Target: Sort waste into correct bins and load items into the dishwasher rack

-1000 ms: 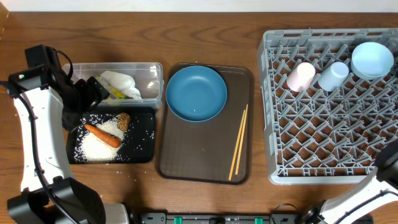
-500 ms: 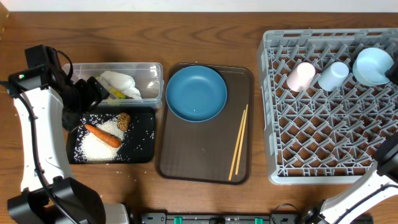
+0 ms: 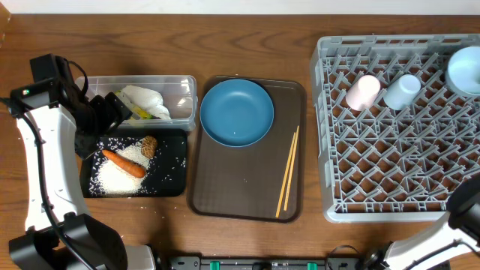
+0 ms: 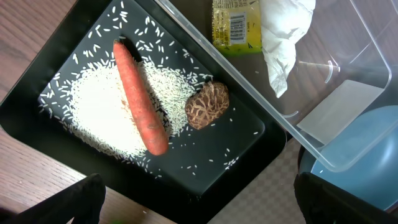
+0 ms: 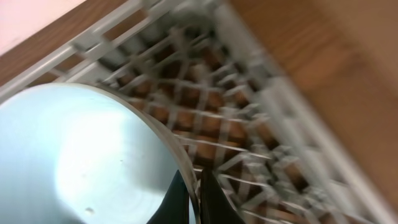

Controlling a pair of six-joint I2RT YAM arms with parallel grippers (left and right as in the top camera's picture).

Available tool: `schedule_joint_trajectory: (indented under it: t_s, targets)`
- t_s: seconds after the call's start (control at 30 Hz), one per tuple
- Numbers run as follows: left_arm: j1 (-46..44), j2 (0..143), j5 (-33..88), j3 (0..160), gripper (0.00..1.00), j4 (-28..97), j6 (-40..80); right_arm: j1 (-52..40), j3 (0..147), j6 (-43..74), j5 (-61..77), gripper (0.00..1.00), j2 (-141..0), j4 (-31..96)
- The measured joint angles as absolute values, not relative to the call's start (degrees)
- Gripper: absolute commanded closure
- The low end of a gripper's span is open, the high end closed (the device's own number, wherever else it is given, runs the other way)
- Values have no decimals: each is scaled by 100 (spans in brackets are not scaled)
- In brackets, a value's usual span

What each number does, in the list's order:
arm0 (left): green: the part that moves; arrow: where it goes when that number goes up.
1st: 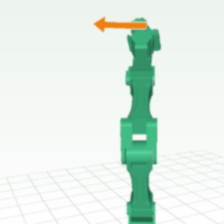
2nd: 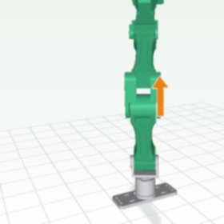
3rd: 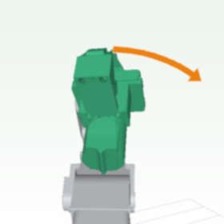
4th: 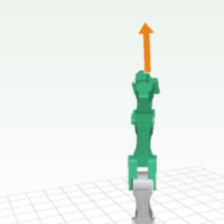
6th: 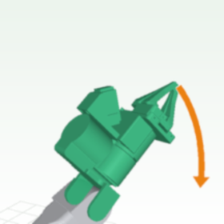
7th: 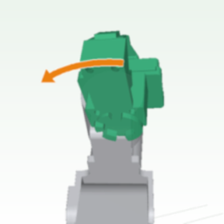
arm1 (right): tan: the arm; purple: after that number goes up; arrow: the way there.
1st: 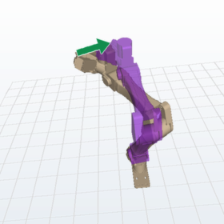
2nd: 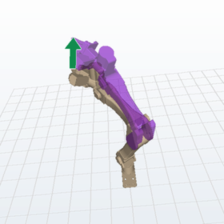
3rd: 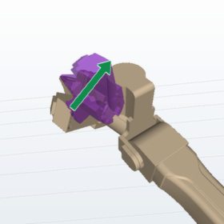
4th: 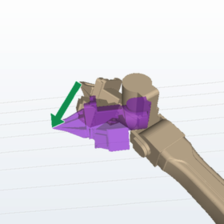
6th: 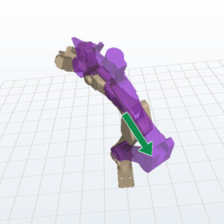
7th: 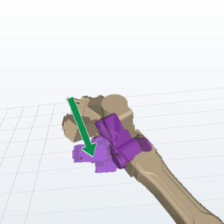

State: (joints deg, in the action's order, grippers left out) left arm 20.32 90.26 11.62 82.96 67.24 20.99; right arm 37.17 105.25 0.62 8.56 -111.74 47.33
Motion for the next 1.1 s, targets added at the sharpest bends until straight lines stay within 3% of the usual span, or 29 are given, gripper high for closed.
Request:
schedule_joint_trajectory:
  t_s: [0.4,0.67,1.1]
  targets:
    - [2032,9026,1162,8296,2,6724,2099,2672,10527,-773,-3076,99,-10665,5387]
    - [2032,9026,1162,8296,2,6724,2099,1619,10527,-1990,-5577,99,-10667,4818]
    - [2032,9026,1162,8296,2,6724,2099,1131,10370,-3645,-7013,99,-11233,4713]
